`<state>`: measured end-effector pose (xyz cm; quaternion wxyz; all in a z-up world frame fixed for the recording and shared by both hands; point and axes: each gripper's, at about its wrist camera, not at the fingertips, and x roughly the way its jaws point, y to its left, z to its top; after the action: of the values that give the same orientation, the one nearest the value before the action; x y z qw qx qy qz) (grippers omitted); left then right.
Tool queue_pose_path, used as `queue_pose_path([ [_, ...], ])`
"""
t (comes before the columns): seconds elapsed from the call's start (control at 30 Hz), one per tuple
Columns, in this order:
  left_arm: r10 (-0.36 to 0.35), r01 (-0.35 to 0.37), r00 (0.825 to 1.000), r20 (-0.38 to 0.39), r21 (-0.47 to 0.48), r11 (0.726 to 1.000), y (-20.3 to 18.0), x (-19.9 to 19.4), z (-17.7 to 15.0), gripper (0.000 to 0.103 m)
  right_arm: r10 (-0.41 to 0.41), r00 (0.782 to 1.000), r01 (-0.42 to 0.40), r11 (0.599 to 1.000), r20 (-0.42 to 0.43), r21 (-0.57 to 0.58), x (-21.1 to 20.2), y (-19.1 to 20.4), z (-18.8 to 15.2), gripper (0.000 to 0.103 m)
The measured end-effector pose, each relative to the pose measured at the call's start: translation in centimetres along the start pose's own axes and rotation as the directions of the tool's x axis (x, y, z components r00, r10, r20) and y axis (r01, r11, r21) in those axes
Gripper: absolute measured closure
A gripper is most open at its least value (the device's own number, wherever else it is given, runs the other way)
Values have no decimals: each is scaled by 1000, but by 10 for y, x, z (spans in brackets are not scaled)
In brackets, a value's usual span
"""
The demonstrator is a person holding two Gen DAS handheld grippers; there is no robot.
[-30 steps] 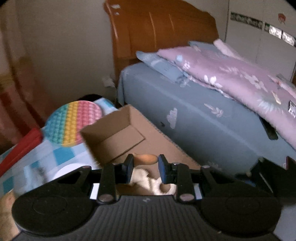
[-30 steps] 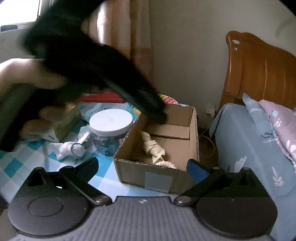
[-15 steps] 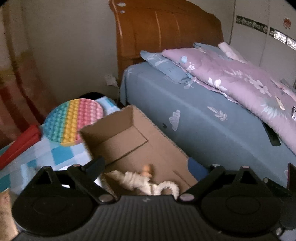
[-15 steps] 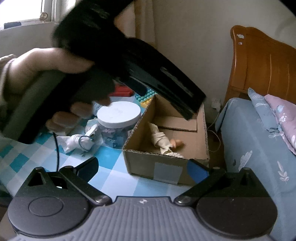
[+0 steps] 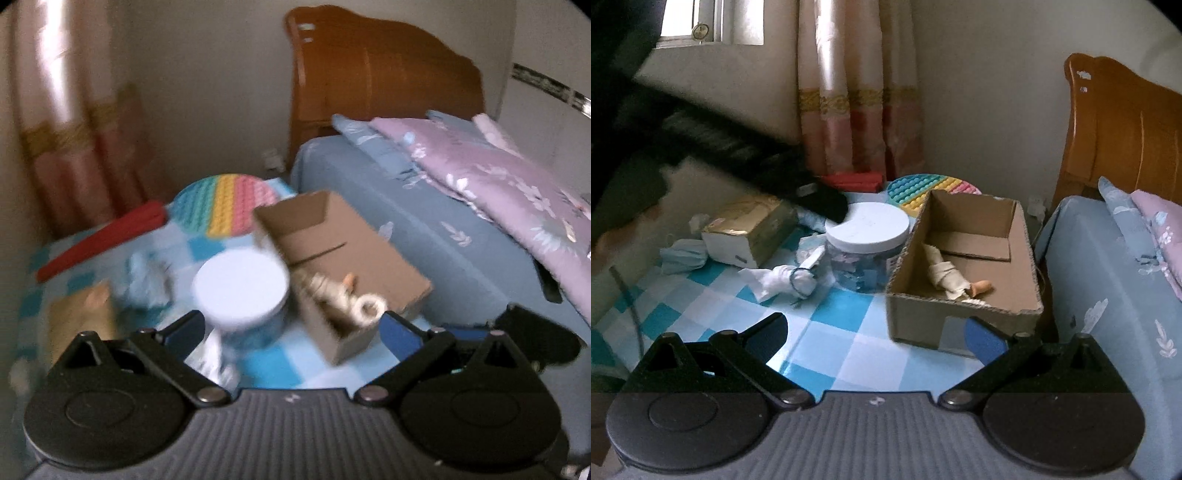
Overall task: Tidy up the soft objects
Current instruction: 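Release the cream ring and orange earplug into the cardboard box with both tools, then move the left tool to the white knotted cloth and close on it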
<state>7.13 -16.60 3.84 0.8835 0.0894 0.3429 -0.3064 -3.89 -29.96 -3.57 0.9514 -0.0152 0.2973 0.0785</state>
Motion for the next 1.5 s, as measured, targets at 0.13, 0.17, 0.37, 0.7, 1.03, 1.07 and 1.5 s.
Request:
queue_pose_path([
  [0.13,61,-61,998,-7,-43,997,12,-20,-30,3,18,1000,-17,1000,-13,10,2,8,0,0],
  [0.17,81,-81,997,-10,-46,996,13,-24,-37,3,23,1000,-23,1000,-15,12,2,10,0,0],
  [0.37,156,-158,987,-28,-61,986,25,-44,-78,3,42,998,-42,999,-37,-3,6,26,-1,0],
  [0.7,192,-200,979,-65,-176,964,61,-50,-120,3,52,996,-57,997,-78,-53,20,52,2,0],
  [1.03,208,-214,977,-51,-180,960,85,-46,-135,3,44,991,-57,993,-128,-100,47,74,7,0],
  [1.07,206,-211,977,-47,-175,962,87,-44,-136,3,43,990,-57,993,-134,-103,49,75,7,0],
  [1.5,137,-135,990,19,-62,989,77,-5,-121,3,37,982,-63,989,-187,-134,68,67,-6,0],
])
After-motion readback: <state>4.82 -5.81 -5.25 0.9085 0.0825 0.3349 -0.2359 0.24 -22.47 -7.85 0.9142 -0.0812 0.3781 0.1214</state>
